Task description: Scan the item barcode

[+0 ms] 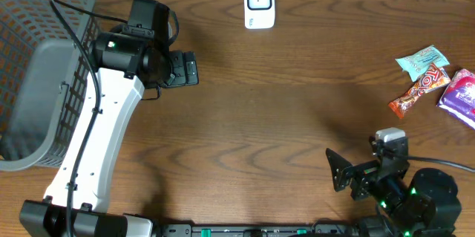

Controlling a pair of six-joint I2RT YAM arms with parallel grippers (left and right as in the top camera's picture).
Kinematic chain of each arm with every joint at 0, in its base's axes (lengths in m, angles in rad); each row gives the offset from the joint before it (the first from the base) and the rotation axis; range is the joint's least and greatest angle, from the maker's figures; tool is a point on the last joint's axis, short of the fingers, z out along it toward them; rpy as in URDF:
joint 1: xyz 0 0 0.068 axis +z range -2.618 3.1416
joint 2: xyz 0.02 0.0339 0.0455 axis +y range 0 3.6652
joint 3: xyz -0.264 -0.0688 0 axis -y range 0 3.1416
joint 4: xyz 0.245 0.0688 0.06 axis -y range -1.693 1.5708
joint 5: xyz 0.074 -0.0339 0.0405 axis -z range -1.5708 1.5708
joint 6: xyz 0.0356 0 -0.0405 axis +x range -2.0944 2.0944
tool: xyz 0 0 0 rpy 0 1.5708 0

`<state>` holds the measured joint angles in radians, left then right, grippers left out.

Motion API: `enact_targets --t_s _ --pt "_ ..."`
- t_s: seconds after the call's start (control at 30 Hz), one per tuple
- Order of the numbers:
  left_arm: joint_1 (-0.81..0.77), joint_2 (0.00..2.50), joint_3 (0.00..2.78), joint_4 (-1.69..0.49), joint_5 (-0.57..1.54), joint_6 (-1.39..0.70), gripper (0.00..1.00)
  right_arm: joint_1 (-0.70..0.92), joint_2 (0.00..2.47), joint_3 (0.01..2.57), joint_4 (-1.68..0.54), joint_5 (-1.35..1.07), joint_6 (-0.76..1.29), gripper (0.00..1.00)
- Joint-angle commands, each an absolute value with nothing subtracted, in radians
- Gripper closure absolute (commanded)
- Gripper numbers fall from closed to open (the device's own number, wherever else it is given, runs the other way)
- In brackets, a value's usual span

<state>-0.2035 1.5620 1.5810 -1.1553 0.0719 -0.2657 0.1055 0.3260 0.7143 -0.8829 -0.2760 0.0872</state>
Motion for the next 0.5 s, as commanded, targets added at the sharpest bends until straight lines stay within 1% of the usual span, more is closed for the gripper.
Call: enact_targets --t_s 0.0,0.27,0.47 --pt "-0.199 1.564 1.576 -1.159 0.062 -0.271 0.02 0.07 0.276 0.659 -0.834 -0.268 0.051 0.01" --pt "-0.199 1.564 1.576 -1.159 0.063 -0.271 0.02 -0.001 0.224 0.495 -0.629 -0.267 0.043 0.01" --pt "-0.199 1.564 1.576 -1.159 0.062 -0.271 0.02 -0.054 0.114 0.348 -0.513 -0.268 0.052 0.01"
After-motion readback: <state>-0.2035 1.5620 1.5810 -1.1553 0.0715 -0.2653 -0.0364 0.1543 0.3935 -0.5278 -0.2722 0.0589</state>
